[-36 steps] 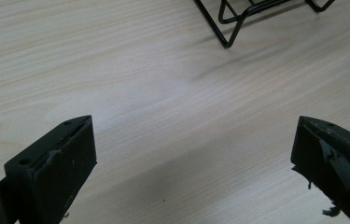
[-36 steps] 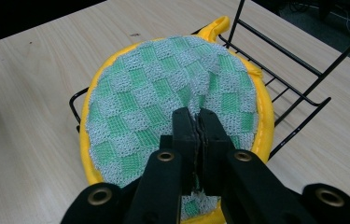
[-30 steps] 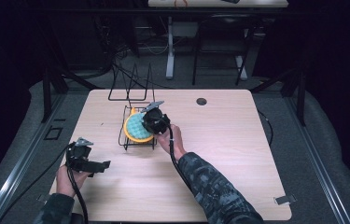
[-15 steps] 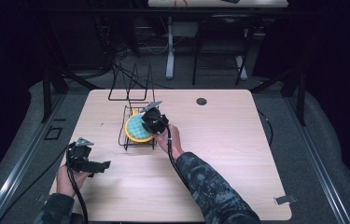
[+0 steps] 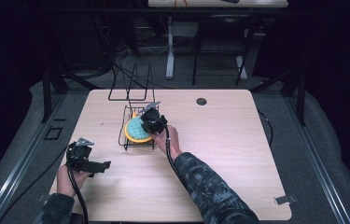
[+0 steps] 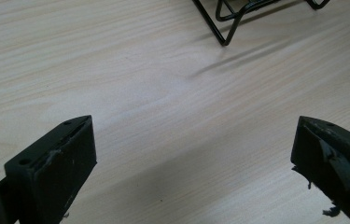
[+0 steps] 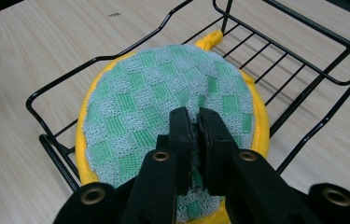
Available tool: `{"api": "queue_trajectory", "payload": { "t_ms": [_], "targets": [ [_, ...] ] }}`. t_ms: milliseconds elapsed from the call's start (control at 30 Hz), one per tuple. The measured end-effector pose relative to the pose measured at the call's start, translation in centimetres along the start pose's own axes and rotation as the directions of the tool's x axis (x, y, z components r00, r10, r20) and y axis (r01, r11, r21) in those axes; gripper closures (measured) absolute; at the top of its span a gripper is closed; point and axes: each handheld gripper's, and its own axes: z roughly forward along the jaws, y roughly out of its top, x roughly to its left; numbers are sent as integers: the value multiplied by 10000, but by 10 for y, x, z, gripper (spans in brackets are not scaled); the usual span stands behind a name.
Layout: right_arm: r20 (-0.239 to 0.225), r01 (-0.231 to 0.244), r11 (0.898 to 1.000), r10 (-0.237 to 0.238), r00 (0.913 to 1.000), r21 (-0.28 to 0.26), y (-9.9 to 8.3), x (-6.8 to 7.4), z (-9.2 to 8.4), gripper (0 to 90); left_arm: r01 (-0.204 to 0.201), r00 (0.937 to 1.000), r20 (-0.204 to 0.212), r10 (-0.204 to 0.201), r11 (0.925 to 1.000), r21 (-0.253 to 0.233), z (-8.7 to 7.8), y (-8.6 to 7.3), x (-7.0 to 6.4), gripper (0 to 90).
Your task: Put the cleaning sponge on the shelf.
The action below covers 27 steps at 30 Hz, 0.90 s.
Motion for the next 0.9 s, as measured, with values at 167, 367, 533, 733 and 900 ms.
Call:
{"api": "queue_trajectory", "payload": {
  "t_ms": [167, 367, 533, 733, 900],
  "targets": [
    [-181, -164, 9997, 160, 9997, -197, 0, -2, -3, 743, 27, 10000, 7, -27, 10000, 12, 0, 0, 1, 3],
    [-510, -187, 9992, 168, 9986, -362, 1, -6, -18, 554, 26, 10000, -2, -26, 10000, 33, 0, 0, 1, 2],
    [-847, -43, 9989, 4, 9964, -466, -3, -8, -37, 418, 3, 10000, -15, -3, 10000, 17, 0, 0, 0, 3],
    [-936, 364, 9977, -416, 9947, -567, -11, -5, -61, 309, -41, 10000, -41, 41, 10000, 29, 0, 0, -2, 3],
    [-1035, 608, 9967, -661, 9924, -530, -20, -4, -81, 241, -93, 9999, -48, 93, 9999, 70, 0, 0, -1, 3]
  ]
}}
